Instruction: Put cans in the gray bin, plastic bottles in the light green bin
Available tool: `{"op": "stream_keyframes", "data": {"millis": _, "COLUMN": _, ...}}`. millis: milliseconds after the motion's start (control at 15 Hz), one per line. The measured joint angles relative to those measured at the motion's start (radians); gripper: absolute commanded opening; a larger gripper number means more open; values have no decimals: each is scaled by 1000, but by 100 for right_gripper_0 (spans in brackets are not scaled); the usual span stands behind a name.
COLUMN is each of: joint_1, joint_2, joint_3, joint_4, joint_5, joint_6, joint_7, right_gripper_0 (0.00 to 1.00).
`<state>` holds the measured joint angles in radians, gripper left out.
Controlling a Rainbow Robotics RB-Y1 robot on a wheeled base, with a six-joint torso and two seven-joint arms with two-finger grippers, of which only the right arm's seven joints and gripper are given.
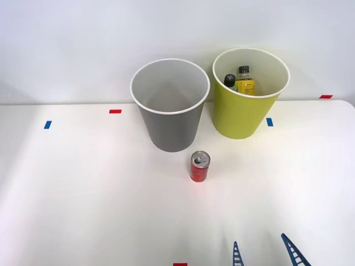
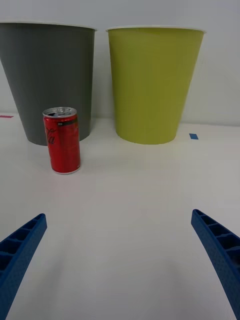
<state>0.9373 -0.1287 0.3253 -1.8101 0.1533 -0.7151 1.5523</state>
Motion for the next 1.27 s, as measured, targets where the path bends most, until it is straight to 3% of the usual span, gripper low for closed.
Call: {"op": "stream_keyframes", "data": {"millis": 1267, "joint_1": 0, "joint_2": 0, "joint_3": 0, "joint_4": 0, "joint_5": 0, "joint_6": 0, "joint_7": 0, "right_gripper_0": 100}}
